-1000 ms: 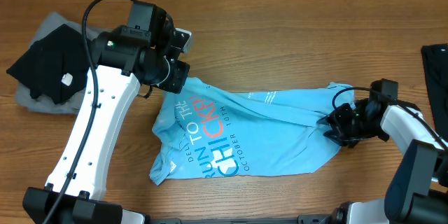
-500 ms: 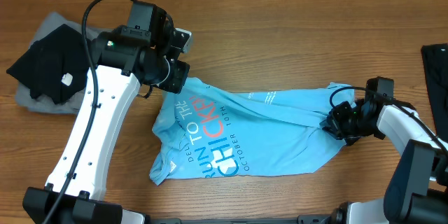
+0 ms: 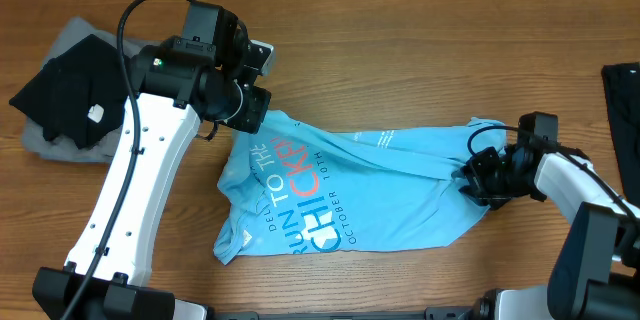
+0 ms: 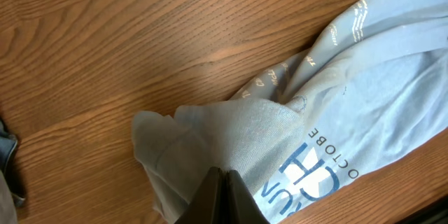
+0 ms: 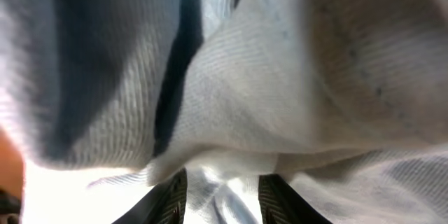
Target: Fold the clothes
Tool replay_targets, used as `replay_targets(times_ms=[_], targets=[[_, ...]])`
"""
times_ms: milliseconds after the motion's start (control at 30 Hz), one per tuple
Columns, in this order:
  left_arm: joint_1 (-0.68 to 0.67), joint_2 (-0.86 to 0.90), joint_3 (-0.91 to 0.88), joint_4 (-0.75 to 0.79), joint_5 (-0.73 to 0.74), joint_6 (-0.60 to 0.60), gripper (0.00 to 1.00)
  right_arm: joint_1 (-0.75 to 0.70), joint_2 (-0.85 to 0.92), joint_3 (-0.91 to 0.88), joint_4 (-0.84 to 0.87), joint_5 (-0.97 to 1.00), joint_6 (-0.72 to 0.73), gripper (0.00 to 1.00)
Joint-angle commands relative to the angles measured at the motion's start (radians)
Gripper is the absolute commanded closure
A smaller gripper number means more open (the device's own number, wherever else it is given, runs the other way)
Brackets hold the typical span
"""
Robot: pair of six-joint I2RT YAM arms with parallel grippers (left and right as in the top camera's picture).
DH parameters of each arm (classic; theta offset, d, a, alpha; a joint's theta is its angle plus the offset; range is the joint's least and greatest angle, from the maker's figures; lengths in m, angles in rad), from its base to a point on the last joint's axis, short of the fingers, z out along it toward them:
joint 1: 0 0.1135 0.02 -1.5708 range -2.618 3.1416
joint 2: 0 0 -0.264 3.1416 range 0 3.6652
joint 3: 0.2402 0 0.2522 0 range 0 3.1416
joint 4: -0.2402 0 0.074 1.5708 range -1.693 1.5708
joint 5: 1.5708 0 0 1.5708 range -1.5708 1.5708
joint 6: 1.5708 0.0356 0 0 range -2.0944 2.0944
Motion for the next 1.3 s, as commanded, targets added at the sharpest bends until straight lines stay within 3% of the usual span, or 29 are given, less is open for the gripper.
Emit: replay_targets(times_ms=[0,167,367,533,900,1267], targets=[[-0.002,-0.027,0.013,0.003,0.008,-0.003,0.96,0.006,-0.005,-0.05,0.042,0.019,0.06,0.64],[-0.002,-0.027,0.013,0.003,0.008,-0.003,0.96,0.0,-0.005,-0.051,0.061,0.019,0.038,0.84],[-0.002,-0.027,0.013,0.002,0.008,-0.003,0.96,-0.026,-0.01,-0.015,0.019,0.019,-0.053,0.89],[-0.002,-0.027,0.013,0.003,0.008,-0.003,0.96,-0.036,-0.012,0.026,-0.035,-0.001,-0.102,0.73],[-0.002,-0.027,0.013,0.003,0.008,-0.003,0.96,0.019,-0.012,0.027,0.006,-0.306,-0.201,0.68],[-0.002,-0.027,0.013,0.002,0.008,-0.003,0.96,0.142,0.0,0.011,0.027,-0.053,-0.09,0.57]])
